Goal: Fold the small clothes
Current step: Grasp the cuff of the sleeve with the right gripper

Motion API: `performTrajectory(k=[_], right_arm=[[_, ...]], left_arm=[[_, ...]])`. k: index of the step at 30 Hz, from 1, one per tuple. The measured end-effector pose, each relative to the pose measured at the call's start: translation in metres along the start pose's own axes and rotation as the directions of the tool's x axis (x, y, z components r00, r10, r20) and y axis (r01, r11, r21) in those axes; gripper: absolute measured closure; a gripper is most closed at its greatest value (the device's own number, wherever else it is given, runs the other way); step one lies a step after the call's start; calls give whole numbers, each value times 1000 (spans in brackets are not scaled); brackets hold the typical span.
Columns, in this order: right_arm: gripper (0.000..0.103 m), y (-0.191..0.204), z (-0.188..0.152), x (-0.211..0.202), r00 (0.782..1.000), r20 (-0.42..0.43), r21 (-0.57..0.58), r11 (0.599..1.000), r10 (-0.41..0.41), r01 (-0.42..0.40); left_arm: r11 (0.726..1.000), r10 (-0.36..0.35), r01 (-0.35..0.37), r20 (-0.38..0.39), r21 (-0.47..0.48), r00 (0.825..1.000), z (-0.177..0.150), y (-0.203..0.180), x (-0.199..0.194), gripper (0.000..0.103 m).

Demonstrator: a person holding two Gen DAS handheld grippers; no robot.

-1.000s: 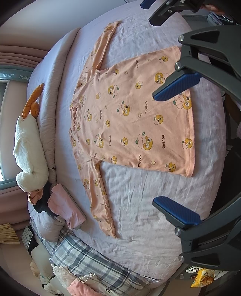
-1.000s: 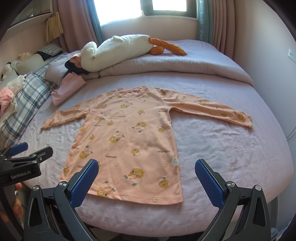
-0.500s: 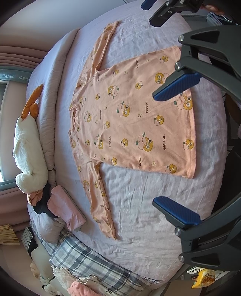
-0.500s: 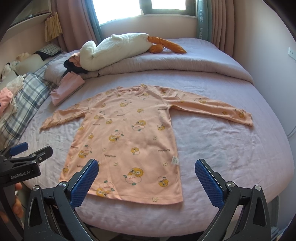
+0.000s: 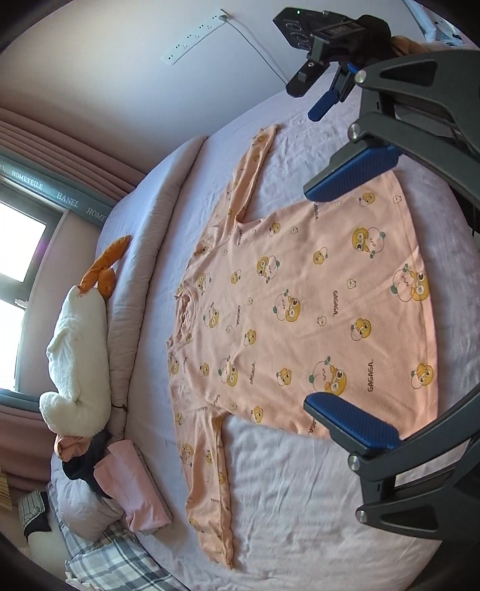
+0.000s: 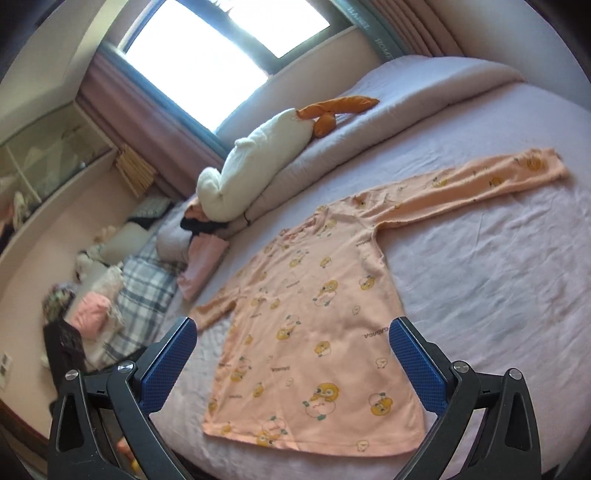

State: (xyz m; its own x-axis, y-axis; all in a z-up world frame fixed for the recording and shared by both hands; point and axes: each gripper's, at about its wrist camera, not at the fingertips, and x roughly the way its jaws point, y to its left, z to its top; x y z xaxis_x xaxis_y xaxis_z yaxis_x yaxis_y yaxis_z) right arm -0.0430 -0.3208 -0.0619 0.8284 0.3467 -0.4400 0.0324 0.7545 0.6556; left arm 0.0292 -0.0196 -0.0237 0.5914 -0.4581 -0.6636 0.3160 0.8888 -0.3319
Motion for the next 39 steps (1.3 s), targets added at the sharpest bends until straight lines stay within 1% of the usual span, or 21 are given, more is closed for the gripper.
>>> performTrajectory(k=[2,4,5,6,8,10,13,18,20,22,24,28,30,31,32,33,34,35,37,38,39], right_arm=[[0,-31,3,-4,998,50,104,994,24,-29],[0,-60,8,-7,997,75,187,981,33,-46],[0,-74,11,-7,996,83,214,976,18,-35],[0,-87,15,-8,996,90,229,973,-14,-7],[0,-114,28,-6,989,82,258,961,-122,98],[0,-139,41,-2,982,78,298,944,-174,144],[0,-175,62,5,977,87,386,911,-195,147],[0,-213,92,28,960,102,475,860,-262,184],[0,-222,104,36,953,133,480,859,-270,177],[0,-229,118,44,952,152,490,857,-265,160],[0,-237,130,50,948,169,505,850,-271,153],[0,-244,138,52,935,206,523,840,-290,145],[7,-242,139,53,926,209,516,840,-314,168],[19,-242,142,57,923,204,507,841,-328,187],[38,-243,141,57,919,191,500,840,-344,211],[49,-248,141,59,917,172,503,832,-360,233],[67,-253,141,60,915,152,518,818,-375,250],[79,-258,138,58,913,146,538,805,-380,249],[87,-266,136,51,919,160,575,791,-361,211],[90,-266,134,48,921,168,580,790,-352,196],[93,-263,134,45,919,172,574,794,-356,200]], left_arm=[[997,-71,71,-12,-23,997,1,1,7,0],[986,-156,157,11,-53,988,0,6,15,0],[982,-176,176,11,-67,984,-1,7,20,0],[982,-176,175,-4,-71,984,0,7,26,0],[992,-118,116,-42,-51,992,3,5,39,0],[997,-69,66,-74,-40,995,6,6,53,0],[995,-62,52,-116,-87,991,11,17,72,0],[986,7,-29,-132,-164,991,23,33,99,0],[982,12,-36,-132,-185,991,30,36,107,1],[979,13,-39,-128,-200,992,35,37,112,1],[980,33,-57,-131,-188,991,40,34,118,1],[984,37,-61,-148,-165,988,46,31,132,1],[984,38,-64,-158,-165,987,48,31,138,1],[984,34,-61,-161,-167,986,49,32,141,1],[984,26,-55,-163,-170,986,49,32,143,1],[983,20,-49,-163,-175,986,50,33,145,1],[983,16,-45,-162,-178,987,50,34,146,1],[983,14,-42,-160,-178,987,50,35,146,1],[984,16,-43,-153,-175,988,51,37,144,1],[984,20,-47,-151,-174,988,51,39,142,1],[983,24,-50,-148,-174,989,51,41,141,1]])
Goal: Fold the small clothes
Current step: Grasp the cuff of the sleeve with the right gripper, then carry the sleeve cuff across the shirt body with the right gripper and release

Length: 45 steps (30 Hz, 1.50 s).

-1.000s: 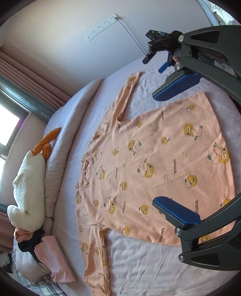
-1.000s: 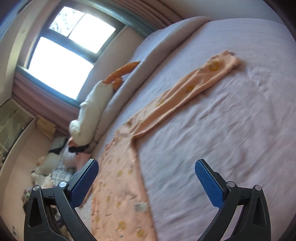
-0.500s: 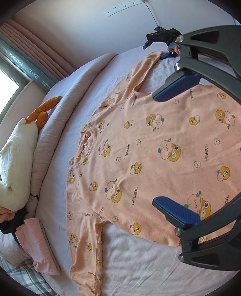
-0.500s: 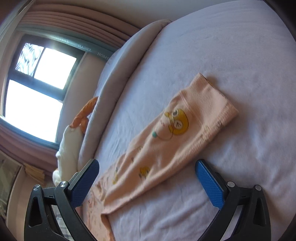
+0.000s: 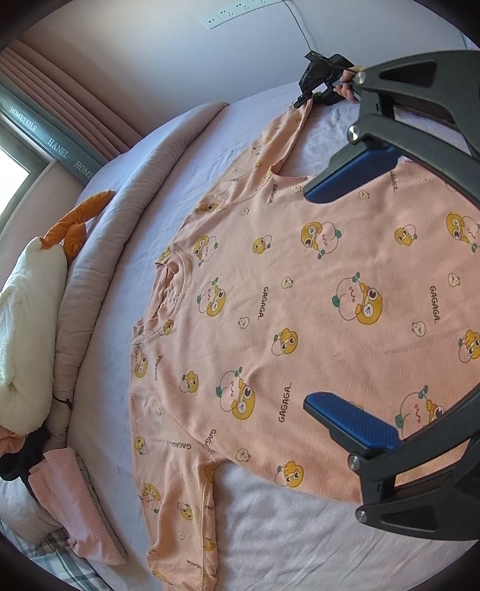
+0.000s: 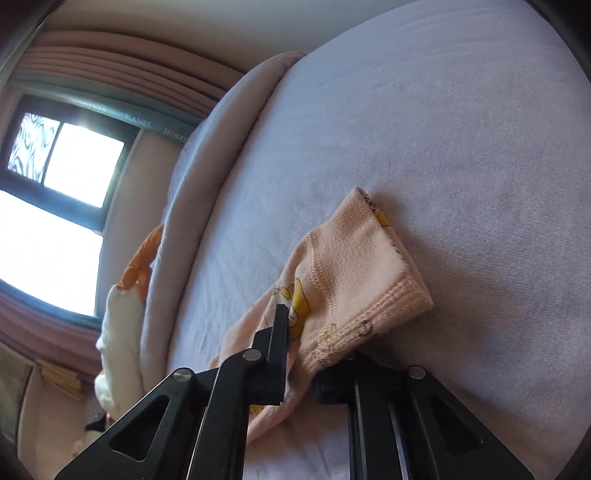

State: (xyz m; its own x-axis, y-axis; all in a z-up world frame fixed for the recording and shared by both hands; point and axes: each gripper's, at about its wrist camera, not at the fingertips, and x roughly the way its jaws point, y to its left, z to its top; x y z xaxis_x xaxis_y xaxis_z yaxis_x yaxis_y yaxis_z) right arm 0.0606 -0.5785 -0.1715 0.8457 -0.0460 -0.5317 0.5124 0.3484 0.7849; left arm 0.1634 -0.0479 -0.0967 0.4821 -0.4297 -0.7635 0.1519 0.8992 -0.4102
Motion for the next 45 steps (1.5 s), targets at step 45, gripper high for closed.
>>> performTrajectory(k=[45], right_arm=[[63,335,-439,70,870,-458,-889,72,-180,-453]], left_arm=[[966,17,3,77,-257,997,12,185,-81,0]])
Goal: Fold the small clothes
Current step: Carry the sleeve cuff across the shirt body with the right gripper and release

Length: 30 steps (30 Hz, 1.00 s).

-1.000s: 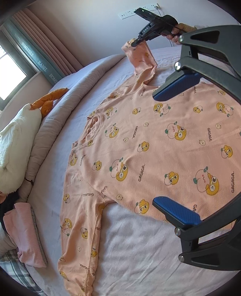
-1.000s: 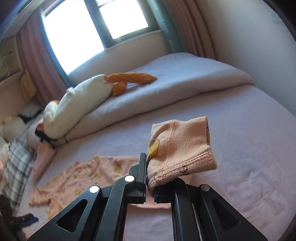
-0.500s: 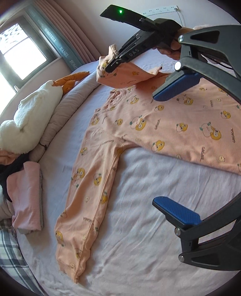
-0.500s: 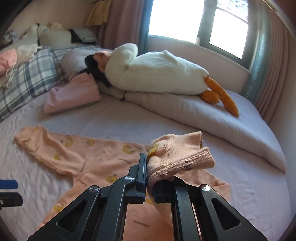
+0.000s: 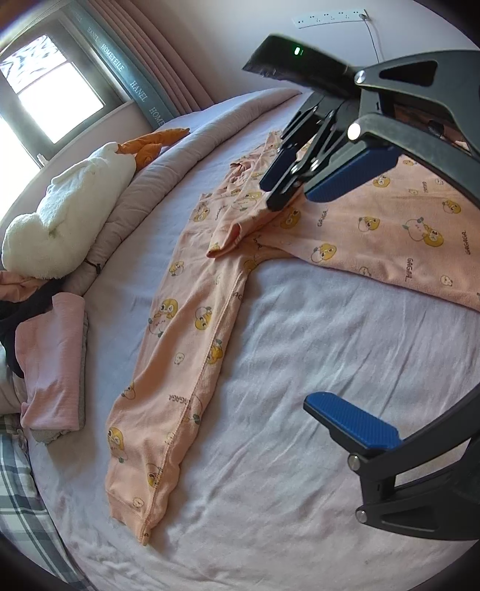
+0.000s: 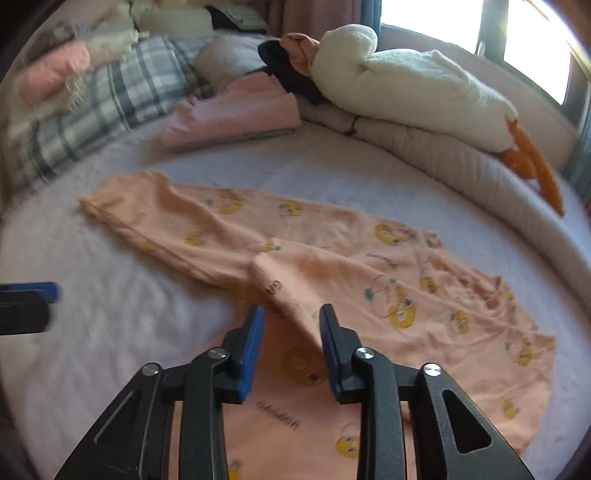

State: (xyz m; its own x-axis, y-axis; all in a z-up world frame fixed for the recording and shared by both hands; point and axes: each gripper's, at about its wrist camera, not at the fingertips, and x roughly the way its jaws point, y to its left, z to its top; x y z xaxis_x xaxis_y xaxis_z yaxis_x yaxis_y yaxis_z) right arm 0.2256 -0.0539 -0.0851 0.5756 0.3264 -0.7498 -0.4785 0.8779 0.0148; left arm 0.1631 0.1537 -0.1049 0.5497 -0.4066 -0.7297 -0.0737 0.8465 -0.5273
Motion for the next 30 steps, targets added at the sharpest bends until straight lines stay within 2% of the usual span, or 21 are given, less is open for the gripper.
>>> performTrajectory(k=[1,2,4,6,9,11,13,18,21,23,24,25,27,29,30], right_arm=[[53,-10,-3,-17,994,35,47,993,106,-107],[44,-19,-7,-31,982,83,90,980,168,-175],[40,-43,-18,-55,970,163,172,963,179,-206],[40,-74,-29,-66,979,177,268,952,103,-149],[42,-120,-46,-60,995,98,404,914,-30,-12],[62,-142,-58,-52,996,63,450,892,-67,32],[63,-158,-72,-45,995,32,488,870,-98,70],[66,-184,-101,-39,993,-9,555,826,-114,100],[70,-192,-112,-40,994,-17,564,820,-105,96],[75,-193,-114,-40,994,-15,561,822,-106,96],[75,-194,-114,-40,995,-14,561,822,-104,94],[75,-195,-114,-40,995,-12,567,819,-102,91],[75,-194,-113,-38,994,-13,576,812,-107,95],[75,-190,-110,-39,994,-17,588,802,-111,100],[74,-188,-110,-42,993,-15,595,797,-113,100]], left_arm=[[1000,-16,16,1,6,1000,2,-4,2,0],[999,-33,33,-5,9,999,3,-10,5,0],[997,-73,73,-17,16,997,6,-23,12,1],[993,-109,110,-21,39,994,9,-40,20,1],[978,-183,184,-19,94,983,20,-74,35,1],[960,-252,254,-33,122,967,27,-94,49,1],[948,-284,289,-55,135,957,31,-110,68,1],[955,-259,274,-130,111,957,35,-120,124,8],[979,-162,177,-143,97,976,33,-104,148,14],[988,-131,143,-165,59,978,29,-84,160,30],[988,-141,149,-157,41,977,28,-75,160,43],[986,-162,167,-145,27,976,28,-69,156,48],[981,-190,192,-148,-2,971,30,-61,149,50],[983,-182,183,-132,-9,974,31,-55,134,44],[984,-180,181,-112,-5,977,31,-52,123,35]])
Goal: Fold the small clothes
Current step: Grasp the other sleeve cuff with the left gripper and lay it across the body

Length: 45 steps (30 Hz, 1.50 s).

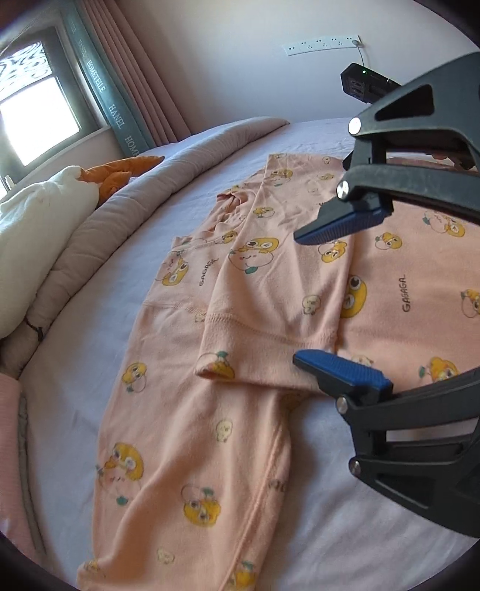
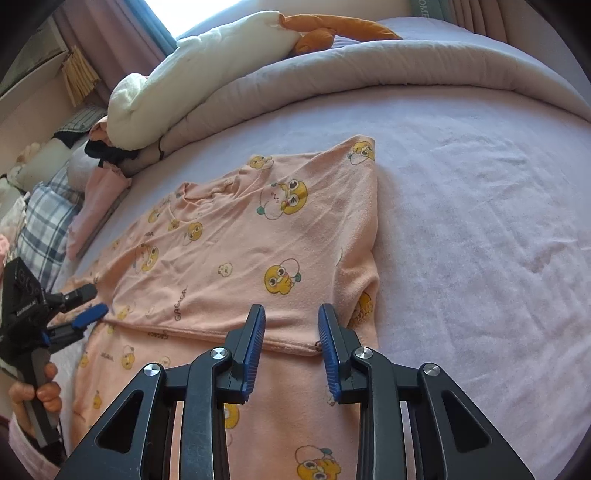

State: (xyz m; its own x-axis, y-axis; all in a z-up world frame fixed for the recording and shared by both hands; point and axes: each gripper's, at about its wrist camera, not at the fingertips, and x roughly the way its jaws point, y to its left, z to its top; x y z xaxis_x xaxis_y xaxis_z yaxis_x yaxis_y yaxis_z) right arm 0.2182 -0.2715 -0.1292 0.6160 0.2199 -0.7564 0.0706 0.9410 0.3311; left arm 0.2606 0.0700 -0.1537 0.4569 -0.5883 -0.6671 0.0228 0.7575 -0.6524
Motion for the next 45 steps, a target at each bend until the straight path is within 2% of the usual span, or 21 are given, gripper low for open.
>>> performTrajectory(k=[1,2,3,4,5,8,11,13,18,25,27,29,30,31,32,33,35,37,39,43,45], right_arm=[[71,4,0,-4,1000,6,1,1000,6,-6],[62,6,-3,-9,1000,16,-5,1000,17,-17],[56,9,-6,-15,999,27,-12,1000,21,-20],[45,11,-9,-20,999,38,-20,1000,14,-13],[42,14,-11,-25,999,48,-27,1000,9,-7],[42,20,-19,-36,998,52,-35,999,35,-34],[42,28,-27,-45,995,66,-37,997,72,-70],[42,34,-31,-48,993,71,-35,995,97,-94],[42,44,-41,-50,991,71,-5,993,117,-117],[42,46,-46,-56,983,110,77,985,147,-155],[42,50,-46,-57,983,113,73,986,144,-152],[42,55,-45,-57,984,111,58,988,138,-146],[42,56,-45,-57,984,110,54,988,141,-147],[42,57,-45,-57,983,109,55,987,147,-153],[42,58,-46,-58,982,109,58,985,156,-163],[42,58,-46,-58,980,111,62,983,166,-173],[42,58,-47,-58,978,113,65,981,176,-184],[42,56,-47,-58,977,113,69,979,183,-191],[42,54,-49,-57,976,110,80,977,187,-196],[42,50,-53,-58,976,99,89,976,192,-201],[42,49,-56,-61,976,100,84,976,195,-203]], left_arm=[[1000,5,-5,24,-1,1000,-2,2,-12,20],[1000,26,-25,50,-12,998,-4,8,-25,13],[999,42,-40,77,-27,996,-5,14,-37,8],[998,42,-37,99,-48,994,-6,23,-49,8],[996,42,-33,115,-78,992,-6,35,-60,8],[978,97,-61,171,-201,981,-3,78,-91,8],[943,152,-76,214,-325,965,2,119,-117,8],[924,187,-85,246,-373,951,7,139,-130,8],[911,220,-76,322,-405,921,25,161,-144,8],[908,240,-72,372,-413,897,54,179,-144,10],[906,260,-85,386,-414,885,59,181,-143,17],[895,280,-89,394,-438,875,61,188,-144,35],[883,283,-75,398,-463,873,62,195,-145,56],[867,283,-56,396,-495,873,61,203,-147,81],[850,276,-29,396,-527,876,59,213,-149,90],[834,269,-1,405,-551,874,56,222,-152,94],[833,280,5,430,-553,858,51,227,-160,96],[852,300,-37,428,-522,853,53,221,-164,98],[870,284,-36,441,-491,851,54,210,-167,99],[924,265,-81,472,-375,841,65,163,-173,99],[948,258,-125,471,-294,843,71,131,-172,99]])
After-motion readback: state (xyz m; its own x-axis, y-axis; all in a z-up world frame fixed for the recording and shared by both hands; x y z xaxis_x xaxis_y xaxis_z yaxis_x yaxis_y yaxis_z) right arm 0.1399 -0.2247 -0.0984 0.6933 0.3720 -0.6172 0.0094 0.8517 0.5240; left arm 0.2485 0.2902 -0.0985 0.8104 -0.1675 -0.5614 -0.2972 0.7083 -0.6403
